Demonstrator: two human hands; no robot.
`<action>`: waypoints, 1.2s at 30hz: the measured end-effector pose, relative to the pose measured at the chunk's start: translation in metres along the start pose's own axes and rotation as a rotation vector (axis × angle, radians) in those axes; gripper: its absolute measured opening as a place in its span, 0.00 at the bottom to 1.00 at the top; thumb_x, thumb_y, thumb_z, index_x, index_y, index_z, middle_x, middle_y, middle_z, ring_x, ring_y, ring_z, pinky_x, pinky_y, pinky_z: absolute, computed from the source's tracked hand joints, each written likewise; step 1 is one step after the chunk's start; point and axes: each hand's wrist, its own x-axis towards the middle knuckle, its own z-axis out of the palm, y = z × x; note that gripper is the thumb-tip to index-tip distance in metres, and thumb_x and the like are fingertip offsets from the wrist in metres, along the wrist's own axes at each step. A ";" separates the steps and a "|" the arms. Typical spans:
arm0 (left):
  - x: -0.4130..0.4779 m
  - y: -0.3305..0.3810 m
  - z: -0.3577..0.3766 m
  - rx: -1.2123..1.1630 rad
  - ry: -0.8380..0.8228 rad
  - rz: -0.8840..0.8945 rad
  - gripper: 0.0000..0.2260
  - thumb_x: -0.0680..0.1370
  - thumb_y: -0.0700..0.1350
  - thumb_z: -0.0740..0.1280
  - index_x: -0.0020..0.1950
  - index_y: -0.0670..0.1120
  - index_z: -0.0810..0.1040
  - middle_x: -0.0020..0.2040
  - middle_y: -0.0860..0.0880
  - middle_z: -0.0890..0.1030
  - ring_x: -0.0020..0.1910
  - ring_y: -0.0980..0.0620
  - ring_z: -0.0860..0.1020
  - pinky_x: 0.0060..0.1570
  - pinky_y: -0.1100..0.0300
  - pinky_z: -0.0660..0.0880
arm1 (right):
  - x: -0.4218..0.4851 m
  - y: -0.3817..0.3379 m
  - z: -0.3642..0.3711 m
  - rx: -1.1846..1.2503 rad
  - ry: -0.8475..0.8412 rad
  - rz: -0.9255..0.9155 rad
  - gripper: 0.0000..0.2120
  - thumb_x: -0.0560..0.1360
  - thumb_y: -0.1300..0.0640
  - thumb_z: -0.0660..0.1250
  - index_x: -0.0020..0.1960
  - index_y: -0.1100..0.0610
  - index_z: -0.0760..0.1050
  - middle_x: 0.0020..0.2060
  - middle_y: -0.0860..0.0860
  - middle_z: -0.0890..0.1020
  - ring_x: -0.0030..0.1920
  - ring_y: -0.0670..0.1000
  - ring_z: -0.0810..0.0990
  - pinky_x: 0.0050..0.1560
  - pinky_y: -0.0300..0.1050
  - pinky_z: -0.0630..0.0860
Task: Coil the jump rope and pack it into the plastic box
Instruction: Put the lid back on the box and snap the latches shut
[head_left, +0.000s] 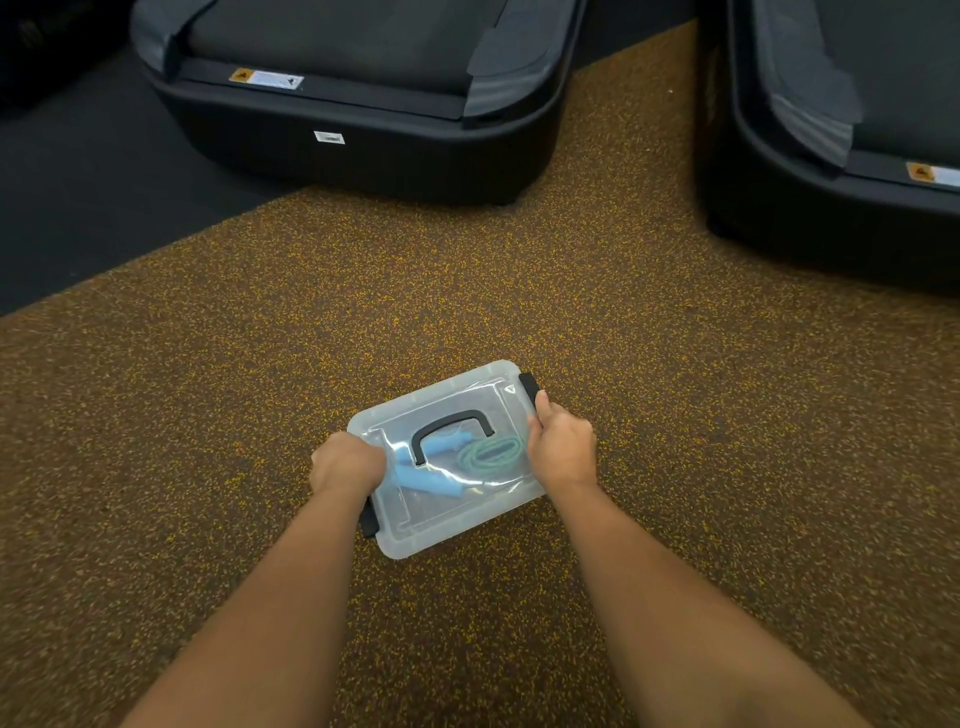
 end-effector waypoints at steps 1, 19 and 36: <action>0.000 0.001 0.000 0.005 -0.001 0.003 0.16 0.75 0.43 0.63 0.60 0.36 0.74 0.57 0.36 0.77 0.53 0.38 0.78 0.47 0.50 0.76 | 0.000 0.000 0.000 -0.009 -0.005 0.001 0.21 0.81 0.55 0.54 0.73 0.56 0.63 0.59 0.57 0.79 0.55 0.59 0.79 0.58 0.50 0.74; 0.004 0.001 -0.004 0.062 -0.016 0.035 0.14 0.75 0.40 0.63 0.59 0.36 0.74 0.56 0.36 0.77 0.43 0.40 0.76 0.38 0.53 0.74 | -0.003 -0.004 0.001 -0.087 -0.036 -0.014 0.23 0.79 0.61 0.55 0.74 0.58 0.58 0.62 0.57 0.76 0.57 0.59 0.78 0.59 0.51 0.73; 0.008 0.004 -0.001 0.111 -0.017 0.040 0.16 0.75 0.41 0.64 0.62 0.36 0.72 0.58 0.36 0.76 0.53 0.38 0.78 0.47 0.49 0.77 | -0.007 0.000 0.008 -0.095 -0.011 -0.084 0.24 0.79 0.64 0.56 0.75 0.60 0.57 0.65 0.56 0.73 0.60 0.56 0.74 0.60 0.48 0.72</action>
